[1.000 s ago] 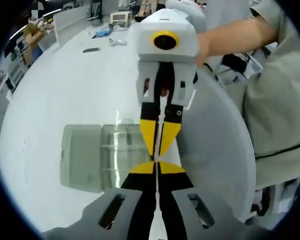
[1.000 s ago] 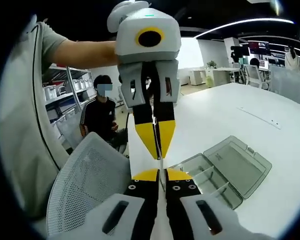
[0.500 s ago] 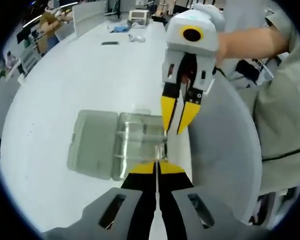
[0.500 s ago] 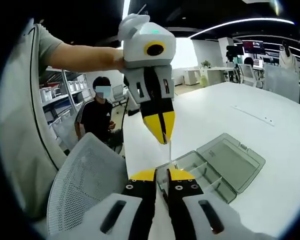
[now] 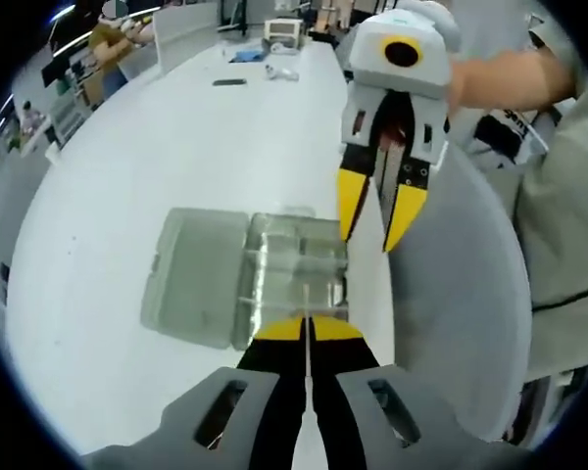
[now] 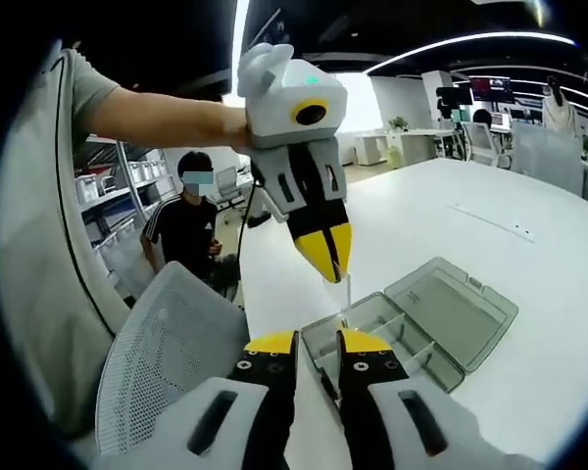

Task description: Insert the divider into the dual guide fixture by aligning both edges with the guide slots and pushing it downward to the bottom, including one-sided entry, uneven engagement, binding, and posture correction.

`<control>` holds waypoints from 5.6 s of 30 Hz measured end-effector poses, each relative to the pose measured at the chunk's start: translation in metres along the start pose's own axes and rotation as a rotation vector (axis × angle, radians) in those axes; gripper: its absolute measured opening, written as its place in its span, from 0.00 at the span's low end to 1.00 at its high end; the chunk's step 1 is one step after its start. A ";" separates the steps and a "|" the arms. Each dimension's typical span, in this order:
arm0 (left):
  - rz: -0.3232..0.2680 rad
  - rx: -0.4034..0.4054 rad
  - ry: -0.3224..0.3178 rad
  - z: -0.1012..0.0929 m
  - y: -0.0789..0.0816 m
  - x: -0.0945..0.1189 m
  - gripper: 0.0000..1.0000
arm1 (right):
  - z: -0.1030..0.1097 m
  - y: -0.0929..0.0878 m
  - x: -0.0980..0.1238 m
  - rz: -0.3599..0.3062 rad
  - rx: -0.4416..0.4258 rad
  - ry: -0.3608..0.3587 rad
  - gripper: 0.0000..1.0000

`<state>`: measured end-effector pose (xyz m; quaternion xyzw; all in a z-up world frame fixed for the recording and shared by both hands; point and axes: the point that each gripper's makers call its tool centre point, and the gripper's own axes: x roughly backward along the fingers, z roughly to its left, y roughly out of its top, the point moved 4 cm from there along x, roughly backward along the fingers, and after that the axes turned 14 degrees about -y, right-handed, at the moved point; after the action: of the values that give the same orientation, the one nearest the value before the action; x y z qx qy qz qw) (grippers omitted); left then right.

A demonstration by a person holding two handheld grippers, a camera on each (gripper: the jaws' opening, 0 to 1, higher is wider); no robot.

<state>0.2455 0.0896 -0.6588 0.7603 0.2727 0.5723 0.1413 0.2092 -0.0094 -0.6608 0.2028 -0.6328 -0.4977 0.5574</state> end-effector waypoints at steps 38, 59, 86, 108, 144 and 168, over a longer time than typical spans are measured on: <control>0.013 -0.071 0.024 0.012 -0.012 -0.019 0.00 | -0.005 -0.002 0.001 0.024 0.005 0.000 0.31; 0.017 -0.075 0.019 0.015 -0.014 -0.022 0.00 | -0.006 -0.003 0.000 0.031 -0.004 -0.009 0.33; 0.049 -0.098 0.017 0.016 -0.015 -0.025 0.00 | -0.007 -0.003 0.001 0.026 -0.018 -0.012 0.32; 0.052 -0.105 0.013 0.015 -0.012 -0.028 0.00 | -0.009 -0.004 0.004 0.025 -0.027 -0.016 0.32; 0.069 -0.097 0.021 0.016 -0.014 -0.030 0.00 | -0.008 -0.003 0.004 0.023 -0.035 -0.016 0.31; 0.107 -0.079 -0.024 0.022 -0.014 -0.034 0.00 | -0.008 -0.002 0.003 0.019 -0.038 -0.015 0.31</control>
<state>0.2556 0.0835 -0.7002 0.7745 0.2069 0.5803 0.1437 0.2149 -0.0155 -0.6621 0.1824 -0.6294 -0.5058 0.5609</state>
